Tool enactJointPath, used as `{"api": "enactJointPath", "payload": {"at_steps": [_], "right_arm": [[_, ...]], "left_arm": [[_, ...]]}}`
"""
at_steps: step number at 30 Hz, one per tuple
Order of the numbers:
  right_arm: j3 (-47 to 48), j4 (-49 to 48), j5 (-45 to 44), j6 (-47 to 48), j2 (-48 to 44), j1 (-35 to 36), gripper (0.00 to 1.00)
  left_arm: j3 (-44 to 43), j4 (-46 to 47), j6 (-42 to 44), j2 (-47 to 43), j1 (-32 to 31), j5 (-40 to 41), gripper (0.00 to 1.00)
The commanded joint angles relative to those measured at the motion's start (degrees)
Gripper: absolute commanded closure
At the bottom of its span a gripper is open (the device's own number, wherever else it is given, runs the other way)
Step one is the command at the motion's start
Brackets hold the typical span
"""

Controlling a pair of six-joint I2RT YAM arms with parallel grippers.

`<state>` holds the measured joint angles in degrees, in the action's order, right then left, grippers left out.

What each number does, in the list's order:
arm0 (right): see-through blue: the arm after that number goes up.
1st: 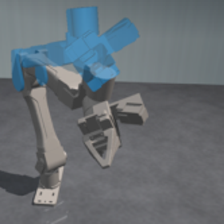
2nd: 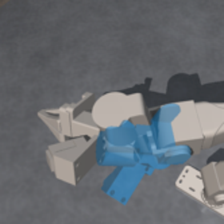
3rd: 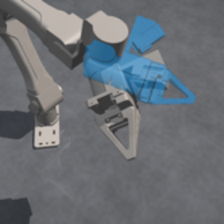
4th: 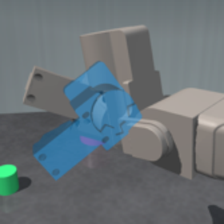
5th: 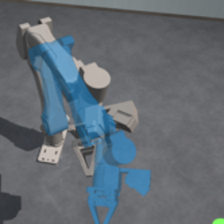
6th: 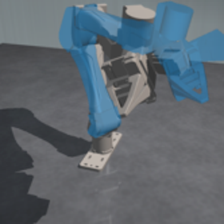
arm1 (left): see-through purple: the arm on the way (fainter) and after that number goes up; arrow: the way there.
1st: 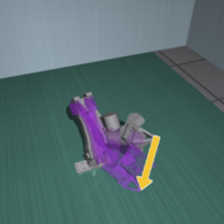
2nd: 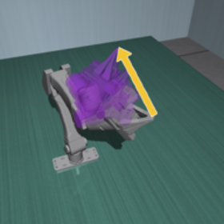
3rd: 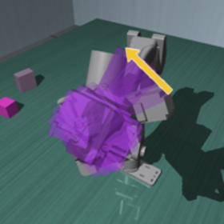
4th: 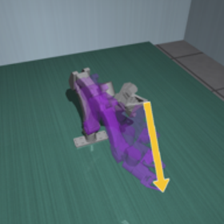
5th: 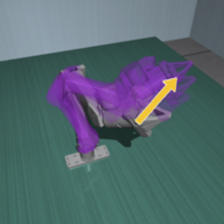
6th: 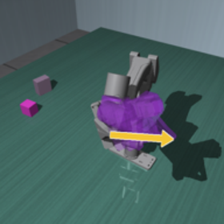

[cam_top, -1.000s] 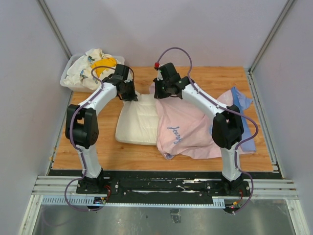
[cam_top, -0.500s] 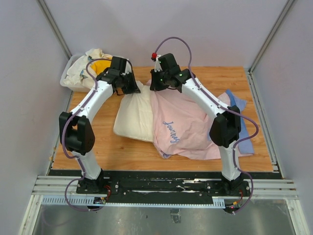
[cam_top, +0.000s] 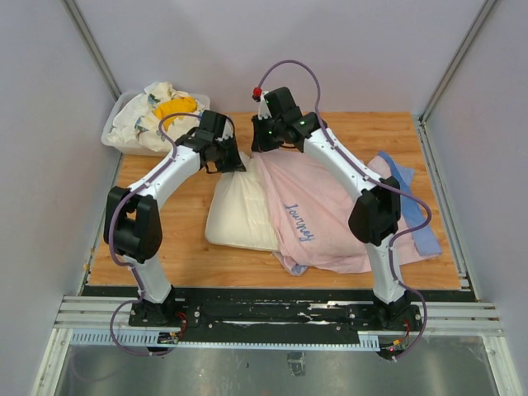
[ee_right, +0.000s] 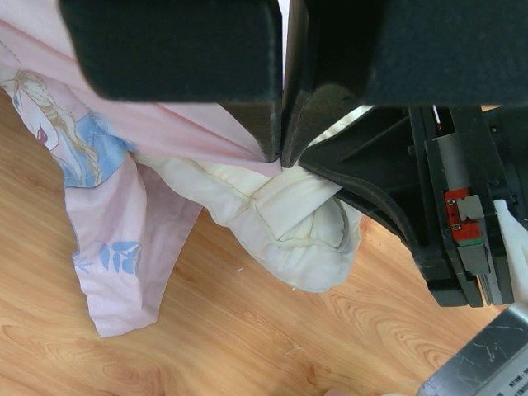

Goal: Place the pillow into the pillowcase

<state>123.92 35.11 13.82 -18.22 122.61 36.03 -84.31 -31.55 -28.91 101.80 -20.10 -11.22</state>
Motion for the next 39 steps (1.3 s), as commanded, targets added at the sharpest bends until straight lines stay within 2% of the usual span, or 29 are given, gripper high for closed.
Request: {"api": "enactJointPath", "payload": {"at_steps": [1,7,9,17,21,24,27,30,37,39], "right_arm": [[0.5,-3.9,4.3,-0.3,0.1,2.6,0.99],[-4.1,-6.4,3.8,-1.3,-1.9,2.3,0.99],[-3.5,-5.5,3.1,-0.3,-2.2,2.2,1.0],[-12.5,-7.9,3.5,-1.2,-5.4,1.6,0.99],[-16.7,-8.7,3.1,-1.4,-6.5,1.4,0.94],[-18.6,-8.8,2.7,-1.5,-6.8,1.0,0.83],[-20.0,-8.5,1.8,-1.5,-8.1,0.7,0.64],[-21.5,-7.7,0.7,-1.0,-10.5,0.7,0.59],[-27.0,-4.8,-1.7,-0.1,-16.4,0.8,0.53],[-28.9,-4.1,-2.1,0.2,-18.2,1.2,0.53]], "left_arm": [[-2.9,3.9,-1.6,0.0,-2.2,-5.8,1.0],[-13.2,-3.6,0.7,1.4,-1.9,-2.7,1.0],[-13.7,-3.7,1.1,1.6,-1.7,-2.9,1.0],[-4.9,2.0,-0.4,2.6,-1.7,-6.5,1.0],[-1.8,3.2,-0.1,3.6,-1.7,-6.1,1.0],[0.2,4.5,-0.3,4.1,-1.7,-6.2,1.0],[1.6,5.1,-0.4,4.4,-1.7,-6.0,1.0],[2.9,5.6,-0.4,4.3,-1.7,-6.1,0.98],[4.9,5.9,-0.5,1.4,-1.1,-5.6,0.65],[5.3,5.3,-0.5,0.3,-0.5,-5.6,0.61]]}}
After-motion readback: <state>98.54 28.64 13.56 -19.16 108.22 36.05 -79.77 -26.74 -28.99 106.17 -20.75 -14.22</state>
